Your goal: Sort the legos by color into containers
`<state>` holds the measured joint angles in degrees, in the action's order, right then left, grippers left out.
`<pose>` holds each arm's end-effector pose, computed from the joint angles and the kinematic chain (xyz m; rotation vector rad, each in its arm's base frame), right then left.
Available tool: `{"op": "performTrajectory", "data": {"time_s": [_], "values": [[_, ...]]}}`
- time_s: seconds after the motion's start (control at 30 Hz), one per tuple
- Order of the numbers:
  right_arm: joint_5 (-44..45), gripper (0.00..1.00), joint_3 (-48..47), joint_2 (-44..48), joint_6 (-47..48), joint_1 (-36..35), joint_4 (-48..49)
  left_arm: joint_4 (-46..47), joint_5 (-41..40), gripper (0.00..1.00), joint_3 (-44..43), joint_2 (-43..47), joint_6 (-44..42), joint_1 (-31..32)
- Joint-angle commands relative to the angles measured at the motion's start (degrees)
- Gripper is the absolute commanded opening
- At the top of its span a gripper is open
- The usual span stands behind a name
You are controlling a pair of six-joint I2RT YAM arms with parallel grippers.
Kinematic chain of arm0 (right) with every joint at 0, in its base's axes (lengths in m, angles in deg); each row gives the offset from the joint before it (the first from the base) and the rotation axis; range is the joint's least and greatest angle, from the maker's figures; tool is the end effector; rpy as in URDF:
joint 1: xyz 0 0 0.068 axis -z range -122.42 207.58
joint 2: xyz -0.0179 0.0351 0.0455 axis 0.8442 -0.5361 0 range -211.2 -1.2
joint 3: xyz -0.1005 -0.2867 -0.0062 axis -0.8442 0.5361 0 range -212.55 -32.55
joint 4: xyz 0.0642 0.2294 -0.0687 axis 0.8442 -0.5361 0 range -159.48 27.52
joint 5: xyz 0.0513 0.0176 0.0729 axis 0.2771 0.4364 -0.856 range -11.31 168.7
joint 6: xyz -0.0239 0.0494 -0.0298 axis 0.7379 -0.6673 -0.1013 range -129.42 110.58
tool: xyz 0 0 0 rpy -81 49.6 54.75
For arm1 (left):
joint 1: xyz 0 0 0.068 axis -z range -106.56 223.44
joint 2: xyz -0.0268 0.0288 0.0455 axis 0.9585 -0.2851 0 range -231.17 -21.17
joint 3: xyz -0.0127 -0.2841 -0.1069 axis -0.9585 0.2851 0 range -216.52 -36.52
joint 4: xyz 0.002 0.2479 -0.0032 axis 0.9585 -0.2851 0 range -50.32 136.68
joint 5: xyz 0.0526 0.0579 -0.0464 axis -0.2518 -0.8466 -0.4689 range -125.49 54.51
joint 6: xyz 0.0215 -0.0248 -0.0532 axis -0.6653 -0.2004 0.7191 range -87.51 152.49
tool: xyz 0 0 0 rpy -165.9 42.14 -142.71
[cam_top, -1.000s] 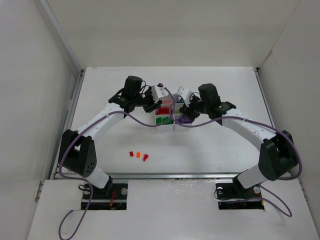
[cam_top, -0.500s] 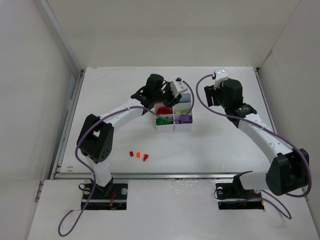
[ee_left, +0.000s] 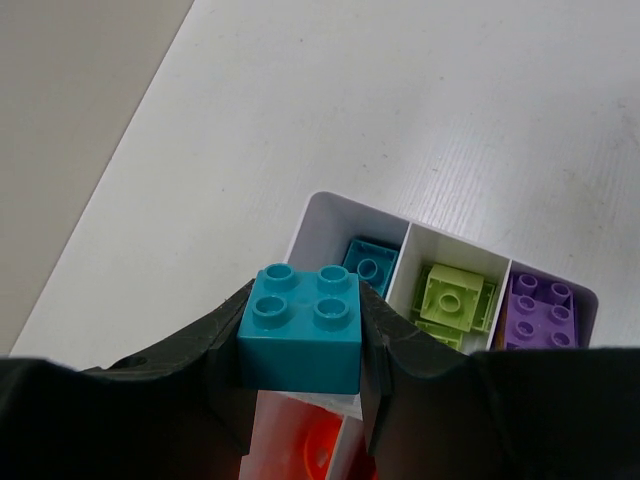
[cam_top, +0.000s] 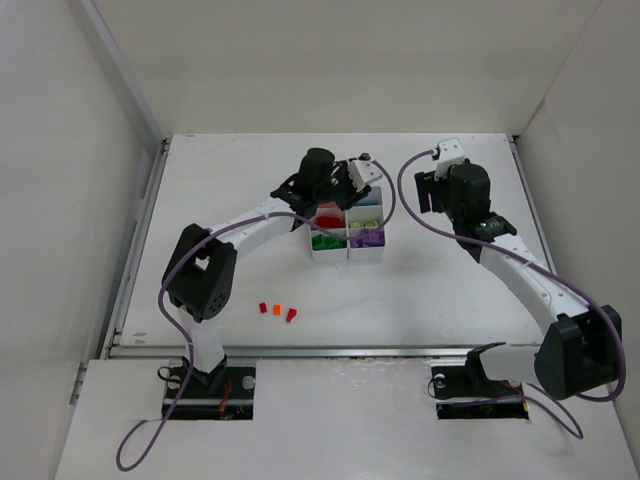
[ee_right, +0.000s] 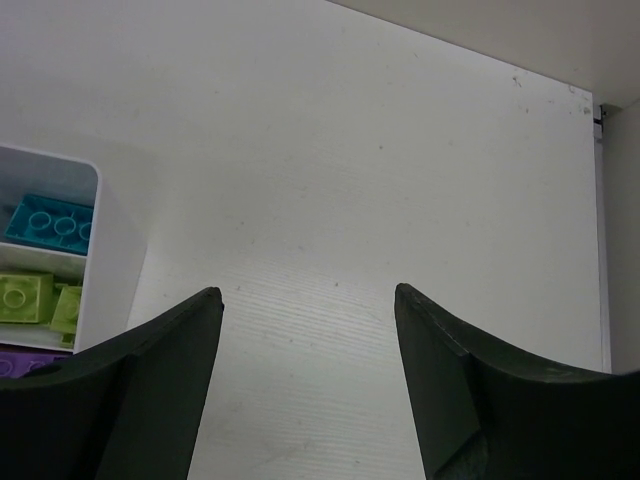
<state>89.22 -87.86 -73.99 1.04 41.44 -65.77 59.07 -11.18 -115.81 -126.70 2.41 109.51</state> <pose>0.2745 0.0704 0.3414 -0.3236 1.9012 -0.1112 0.3492 -0.2788 0.3223 1.2293 1.3344 -0.4581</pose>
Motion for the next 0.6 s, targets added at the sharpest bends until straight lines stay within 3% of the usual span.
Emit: {"op": "performTrajectory", "data": {"time_s": [0.0, 0.13, 0.17, 0.2, 0.27, 0.57], "values": [[-0.5, 0.75, 0.03, 0.72, 0.08, 0.32, 3.64, 4.76, -0.59, 0.0, 0.97, -0.37, -3.31, 0.58], [-0.5, 0.75, 0.64, 2.48, 1.14, 0.32, 3.64, 4.76, -2.6, 0.08, 2.2, -0.37, -3.84, 0.58], [-0.5, 0.75, 1.16, 2.48, 1.14, 0.32, 3.64, 4.76, -2.61, 0.12, 2.73, -0.37, -4.45, 0.58], [-0.5, 0.75, 1.17, 2.48, 1.14, 0.32, 3.64, 4.76, -2.61, 0.26, 2.73, -0.37, -4.45, 0.58], [-0.5, 0.75, 1.17, 2.48, 1.14, 0.32, 3.64, 4.76, -2.61, 0.38, 3.26, -0.37, -4.45, 0.58], [-3.4, 0.75, 1.7, 4.15, 1.76, 0.32, 3.64, 6.87, -3.75, 0.66, 2.74, -0.37, -1.29, 1.1]]}}
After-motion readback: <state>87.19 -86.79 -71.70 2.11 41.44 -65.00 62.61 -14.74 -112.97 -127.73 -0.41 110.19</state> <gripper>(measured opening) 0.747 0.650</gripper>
